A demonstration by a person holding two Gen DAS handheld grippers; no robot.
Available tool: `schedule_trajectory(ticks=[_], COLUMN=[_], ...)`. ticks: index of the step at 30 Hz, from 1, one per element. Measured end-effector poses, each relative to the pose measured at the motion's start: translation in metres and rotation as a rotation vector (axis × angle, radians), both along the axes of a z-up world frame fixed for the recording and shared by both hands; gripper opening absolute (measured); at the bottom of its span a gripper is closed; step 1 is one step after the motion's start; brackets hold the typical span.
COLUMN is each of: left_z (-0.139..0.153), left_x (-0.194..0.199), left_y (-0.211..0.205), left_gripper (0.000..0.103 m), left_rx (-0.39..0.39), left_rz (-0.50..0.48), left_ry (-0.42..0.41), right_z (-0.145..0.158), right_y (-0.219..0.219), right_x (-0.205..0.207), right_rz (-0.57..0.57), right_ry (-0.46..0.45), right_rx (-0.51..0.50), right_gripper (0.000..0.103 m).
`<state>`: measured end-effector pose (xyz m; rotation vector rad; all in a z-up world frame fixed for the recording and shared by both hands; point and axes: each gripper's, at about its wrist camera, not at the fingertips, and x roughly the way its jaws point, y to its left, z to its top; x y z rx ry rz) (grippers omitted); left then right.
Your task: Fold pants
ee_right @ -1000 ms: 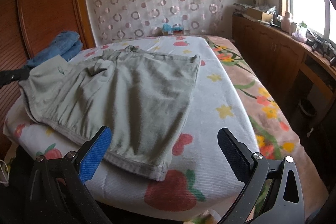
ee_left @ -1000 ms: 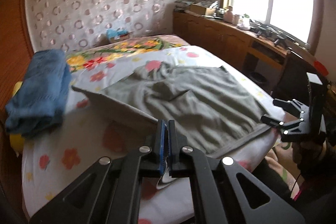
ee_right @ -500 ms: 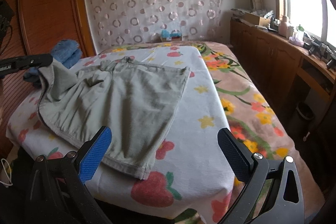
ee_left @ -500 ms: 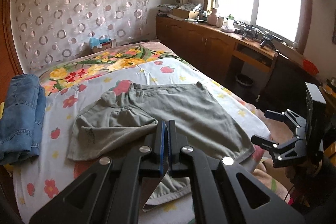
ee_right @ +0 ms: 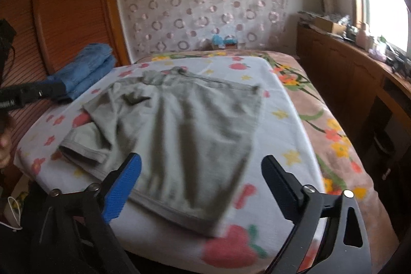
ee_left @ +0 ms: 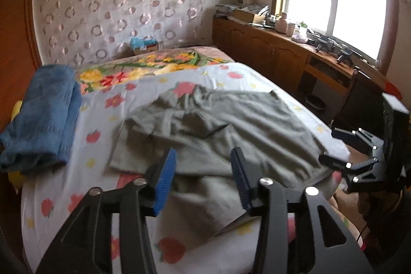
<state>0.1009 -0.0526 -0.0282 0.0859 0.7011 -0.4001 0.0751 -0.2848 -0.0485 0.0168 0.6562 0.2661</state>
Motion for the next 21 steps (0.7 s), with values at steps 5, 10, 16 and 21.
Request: schedule_trajectory(ticks=[5, 10, 16, 21], left_z=[-0.02, -0.035, -0.047, -0.055], left_x=[-0.006, -0.011, -0.015, -0.017], left_y=[0.02, 0.029, 0.026, 0.021], left_gripper=[0.054, 0.054, 0.054, 0.054], left_rx=[-0.011, -0.001, -0.004, 0.014], left_rz=[0.038, 0.07, 0.058, 0.045], left_ry=[0.029, 0.046, 0.065, 0.086], right_z=[0.002, 0.002, -0.003, -0.007], right_y=[0.03, 0.055, 0.077, 0.085], right_x=[0.009, 0.014, 0.016, 0.018], right_rz=[0.074, 0.138, 0.195, 0.22], right_ry=[0.013, 0.023, 0.035, 0.051], right_rx=[0.002, 0.0, -0.003, 0.004], right_gripper=[0.075, 0.062, 0.05, 0.04])
